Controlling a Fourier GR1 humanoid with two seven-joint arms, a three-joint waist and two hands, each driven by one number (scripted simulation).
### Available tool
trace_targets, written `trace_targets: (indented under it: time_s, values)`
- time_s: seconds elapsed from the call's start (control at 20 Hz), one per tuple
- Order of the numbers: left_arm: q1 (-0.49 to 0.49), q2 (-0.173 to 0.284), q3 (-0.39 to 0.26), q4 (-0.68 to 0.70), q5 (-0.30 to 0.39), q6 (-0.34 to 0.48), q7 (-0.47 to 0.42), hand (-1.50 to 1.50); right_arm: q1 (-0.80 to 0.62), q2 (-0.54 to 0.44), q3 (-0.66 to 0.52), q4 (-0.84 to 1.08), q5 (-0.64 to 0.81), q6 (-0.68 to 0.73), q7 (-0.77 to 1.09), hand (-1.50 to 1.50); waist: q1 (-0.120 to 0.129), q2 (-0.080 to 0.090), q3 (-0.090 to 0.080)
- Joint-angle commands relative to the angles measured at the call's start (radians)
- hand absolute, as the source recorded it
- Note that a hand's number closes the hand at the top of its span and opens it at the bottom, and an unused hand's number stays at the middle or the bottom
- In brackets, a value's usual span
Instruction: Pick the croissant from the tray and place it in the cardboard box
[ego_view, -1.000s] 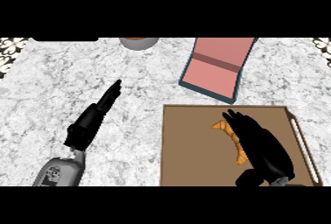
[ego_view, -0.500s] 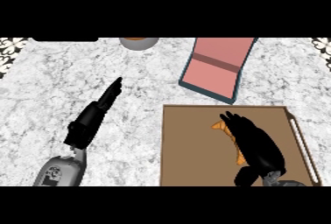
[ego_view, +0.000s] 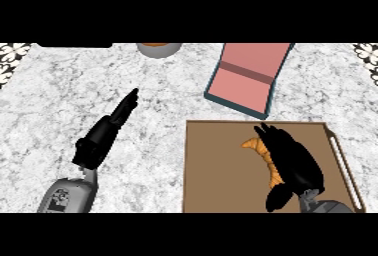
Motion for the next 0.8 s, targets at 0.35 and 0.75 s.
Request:
trace_targets:
  time_s: [0.35, 0.75]
  values:
    - [-0.013, -0.019, 0.005, -0.006, -0.027, 0.010, 0.010, 0.00, 0.004, 0.036, 0.058, 0.133, 0.101, -0.097, -0.068, 1.50, 0.000, 0.010, 0.013]
    - [-0.010, -0.029, -0.001, 0.018, 0.001, -0.027, -0.001, 0.00, -0.263, 0.246, 0.103, 0.218, 0.134, -0.076, 0.338, 1.50, 0.032, 0.014, 0.012]
